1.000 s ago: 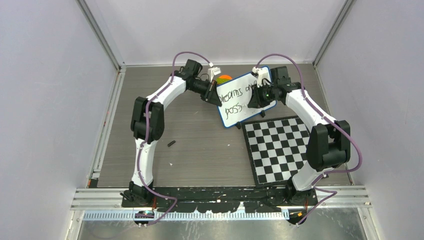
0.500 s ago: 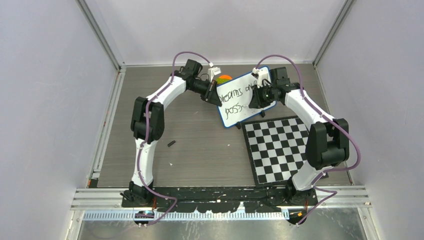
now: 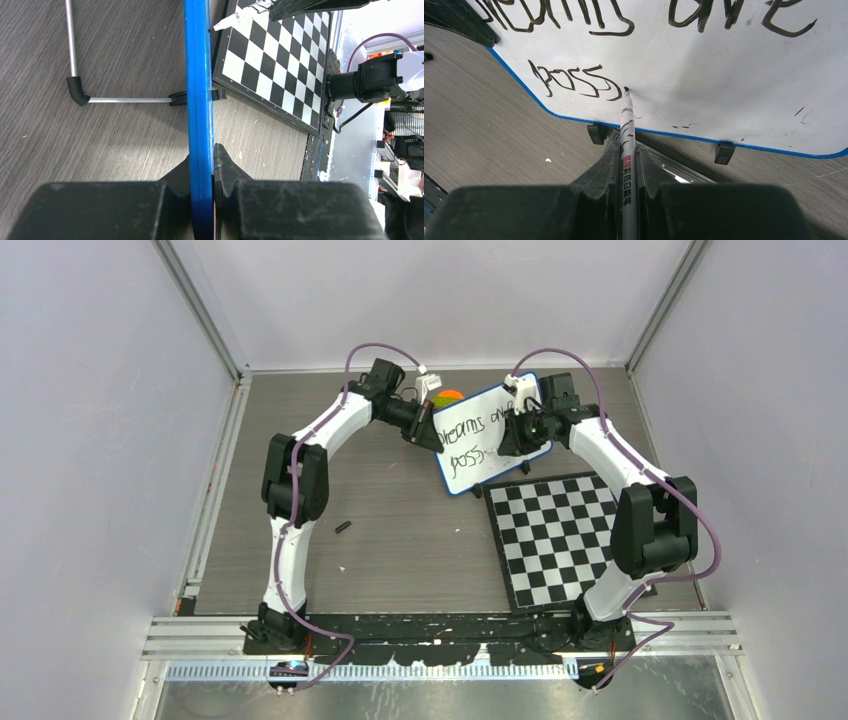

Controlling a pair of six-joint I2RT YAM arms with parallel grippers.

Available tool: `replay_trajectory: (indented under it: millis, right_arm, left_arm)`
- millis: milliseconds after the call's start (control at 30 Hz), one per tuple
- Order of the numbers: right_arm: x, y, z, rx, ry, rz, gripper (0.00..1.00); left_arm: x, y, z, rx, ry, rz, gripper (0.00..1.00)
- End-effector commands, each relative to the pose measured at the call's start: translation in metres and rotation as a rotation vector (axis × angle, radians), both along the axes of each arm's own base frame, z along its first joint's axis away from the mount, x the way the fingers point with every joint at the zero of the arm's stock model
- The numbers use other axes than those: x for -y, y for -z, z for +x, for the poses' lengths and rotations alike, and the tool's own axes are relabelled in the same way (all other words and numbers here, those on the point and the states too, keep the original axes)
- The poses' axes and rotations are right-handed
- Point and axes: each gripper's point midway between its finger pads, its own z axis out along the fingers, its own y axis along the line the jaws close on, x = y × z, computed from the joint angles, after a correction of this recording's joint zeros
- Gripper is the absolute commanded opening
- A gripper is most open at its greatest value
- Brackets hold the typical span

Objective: Write a sentence on the whiteboard

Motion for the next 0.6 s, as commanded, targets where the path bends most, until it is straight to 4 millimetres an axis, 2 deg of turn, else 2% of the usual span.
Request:
replay_trajectory:
  millis: [0, 333, 567]
  right_arm:
    - [0.0, -0.02, 0.021, 0.086, 0.017, 0.008, 0.0]
    - [0.004, -0.002, 0.001, 0.039, 0.002, -0.013, 0.0]
    - [0.004, -0.002, -0.005, 0.032, -0.009, -0.015, 0.0]
  left_arm:
    - [0.004, 0.004, -0.006, -0.003, 0.022, 0.02, 0.0]
    - [0.004, 0.003, -0.005, 0.004, 0.022, 0.019, 0.0]
    - [0.005, 0.004, -0.006, 0.0, 0.023, 0.021, 0.0]
